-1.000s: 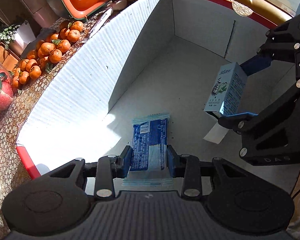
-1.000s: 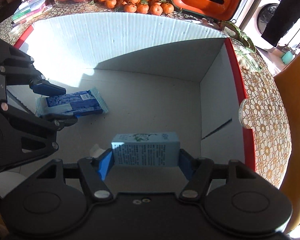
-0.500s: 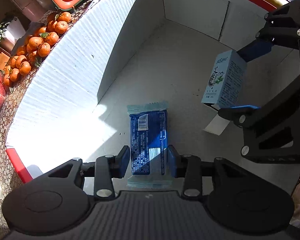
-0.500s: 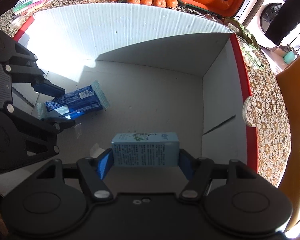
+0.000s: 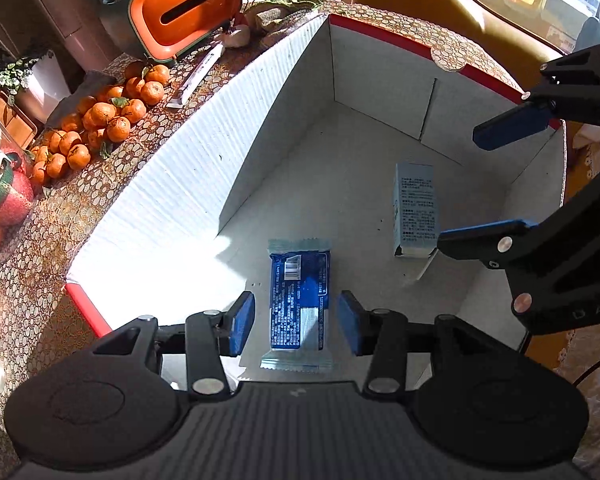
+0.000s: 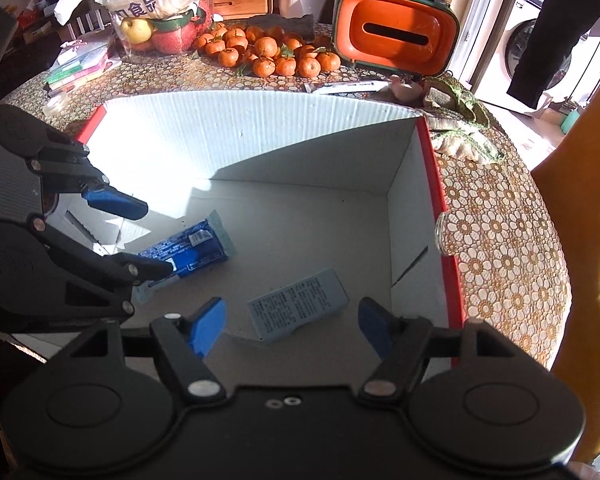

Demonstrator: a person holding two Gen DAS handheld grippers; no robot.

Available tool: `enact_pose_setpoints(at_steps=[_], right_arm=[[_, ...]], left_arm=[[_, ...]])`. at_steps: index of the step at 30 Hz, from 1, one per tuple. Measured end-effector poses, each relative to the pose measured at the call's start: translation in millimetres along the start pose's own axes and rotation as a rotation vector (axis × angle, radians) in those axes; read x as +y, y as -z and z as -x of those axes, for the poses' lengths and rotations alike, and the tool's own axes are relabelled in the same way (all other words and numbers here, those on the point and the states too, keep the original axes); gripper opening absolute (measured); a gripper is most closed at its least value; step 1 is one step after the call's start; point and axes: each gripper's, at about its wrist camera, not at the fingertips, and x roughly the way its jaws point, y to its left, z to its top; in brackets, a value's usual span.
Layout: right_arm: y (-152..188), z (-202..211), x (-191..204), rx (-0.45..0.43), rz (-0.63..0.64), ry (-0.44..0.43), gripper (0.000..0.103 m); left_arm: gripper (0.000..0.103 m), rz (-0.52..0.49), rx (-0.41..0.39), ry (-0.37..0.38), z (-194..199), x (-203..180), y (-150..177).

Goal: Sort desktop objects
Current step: 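Lower both items into the red box and open both grippers, then withdraw both grippers from the box back toward the item pile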

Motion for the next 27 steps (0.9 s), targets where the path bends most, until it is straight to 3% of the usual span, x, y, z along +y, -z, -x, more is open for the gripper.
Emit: enact_pose_setpoints(at_steps=[12,27], right_arm=[[19.1,60.8,27.2,-0.14,-0.012,-0.012,0.074],[48.7,121.8,65.8,-0.293,-0.063,0.002,0.074]], left_arm=[[0.044,0.057,-0.136,-0.012,62.5,-3.7,27.0],[0.044,0.163,-0.306,-0.062,137.1,-7.4,89.9]])
